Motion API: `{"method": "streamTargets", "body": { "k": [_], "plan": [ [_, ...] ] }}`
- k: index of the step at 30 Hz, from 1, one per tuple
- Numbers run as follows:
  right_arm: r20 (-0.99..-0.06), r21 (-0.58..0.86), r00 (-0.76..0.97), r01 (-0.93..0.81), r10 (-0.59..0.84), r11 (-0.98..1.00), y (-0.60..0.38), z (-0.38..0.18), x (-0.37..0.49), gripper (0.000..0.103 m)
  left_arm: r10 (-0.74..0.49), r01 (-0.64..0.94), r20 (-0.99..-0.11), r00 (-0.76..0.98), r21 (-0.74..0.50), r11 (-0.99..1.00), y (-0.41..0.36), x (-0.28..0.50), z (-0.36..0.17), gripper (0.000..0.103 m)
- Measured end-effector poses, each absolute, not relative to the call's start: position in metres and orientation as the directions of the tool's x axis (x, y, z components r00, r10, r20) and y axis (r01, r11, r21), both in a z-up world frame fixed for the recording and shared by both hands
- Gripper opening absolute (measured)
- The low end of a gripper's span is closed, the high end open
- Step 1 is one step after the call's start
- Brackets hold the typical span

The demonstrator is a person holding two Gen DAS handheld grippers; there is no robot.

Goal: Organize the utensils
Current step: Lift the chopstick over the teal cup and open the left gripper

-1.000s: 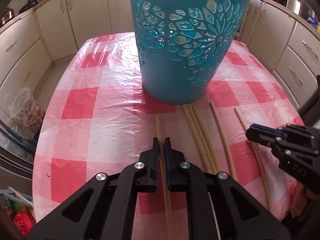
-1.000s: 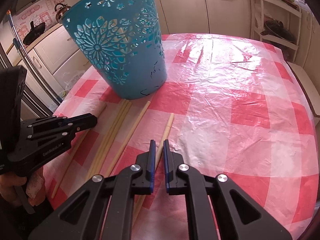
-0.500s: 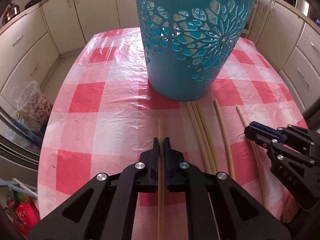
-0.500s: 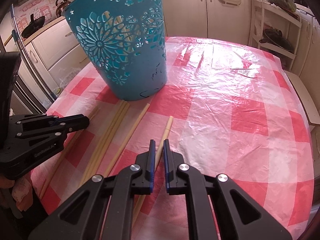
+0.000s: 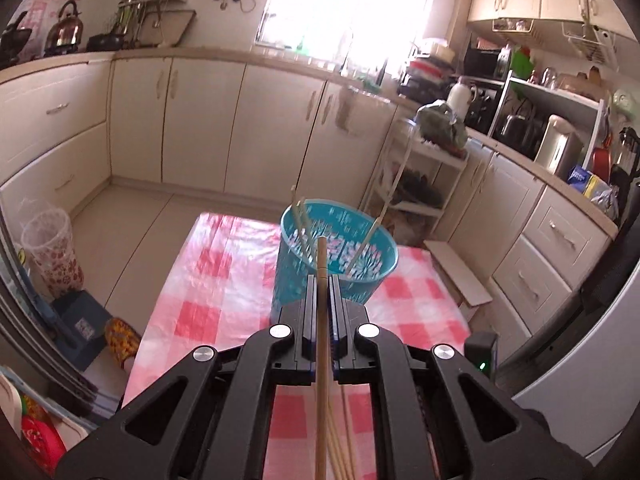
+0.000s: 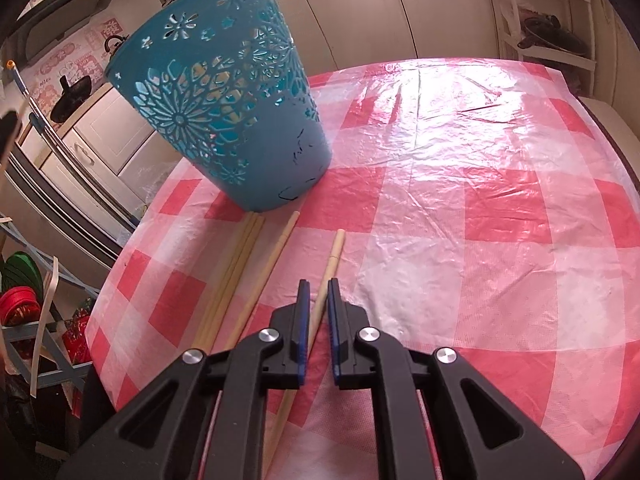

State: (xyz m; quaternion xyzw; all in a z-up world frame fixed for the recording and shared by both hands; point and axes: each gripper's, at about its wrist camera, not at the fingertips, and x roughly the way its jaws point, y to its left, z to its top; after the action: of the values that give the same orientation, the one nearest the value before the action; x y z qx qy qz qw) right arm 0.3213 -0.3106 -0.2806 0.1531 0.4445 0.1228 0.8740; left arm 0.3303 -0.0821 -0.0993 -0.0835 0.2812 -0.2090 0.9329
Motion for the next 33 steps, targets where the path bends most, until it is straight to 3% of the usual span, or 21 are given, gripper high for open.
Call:
{"method": "streamTargets", "body": {
  "k": [4,9,16,26,33],
  "plan": [
    [-0.741,0.364,0.577,-0.084,0.343,0.928,-0.312,-0.278,0.319,0.01,-0.454,0.37,-0.407,0.792,-0.271,0.888,-0.096,0.349,-0.062,0.005],
    [-0.735,0.371,0.574,-0.105,0.361,0.923,-0.308,-0.277,0.319,0.019,-0.428,0.354,-0.286,0.858,-0.274,0.894,-0.11,0.383,-0.026,0.005],
    [-0.727,0.381,0.572,-0.126,0.381,0.916,-0.304,-0.277,0.32,0.026,-0.339,0.273,-0.161,0.927,-0.33,0.904,-0.123,0.432,-0.021,0.005],
    [-0.728,0.377,0.565,-0.143,0.388,0.915,-0.299,-0.277,0.321,0.033,-0.294,0.222,-0.21,0.933,-0.308,0.925,-0.142,0.457,-0.076,0.005],
    [-0.728,0.374,0.564,-0.149,0.389,0.915,-0.298,-0.276,0.323,0.035,-0.286,0.23,-0.331,0.899,-0.198,0.953,-0.158,0.451,-0.105,0.005]
  ]
}}
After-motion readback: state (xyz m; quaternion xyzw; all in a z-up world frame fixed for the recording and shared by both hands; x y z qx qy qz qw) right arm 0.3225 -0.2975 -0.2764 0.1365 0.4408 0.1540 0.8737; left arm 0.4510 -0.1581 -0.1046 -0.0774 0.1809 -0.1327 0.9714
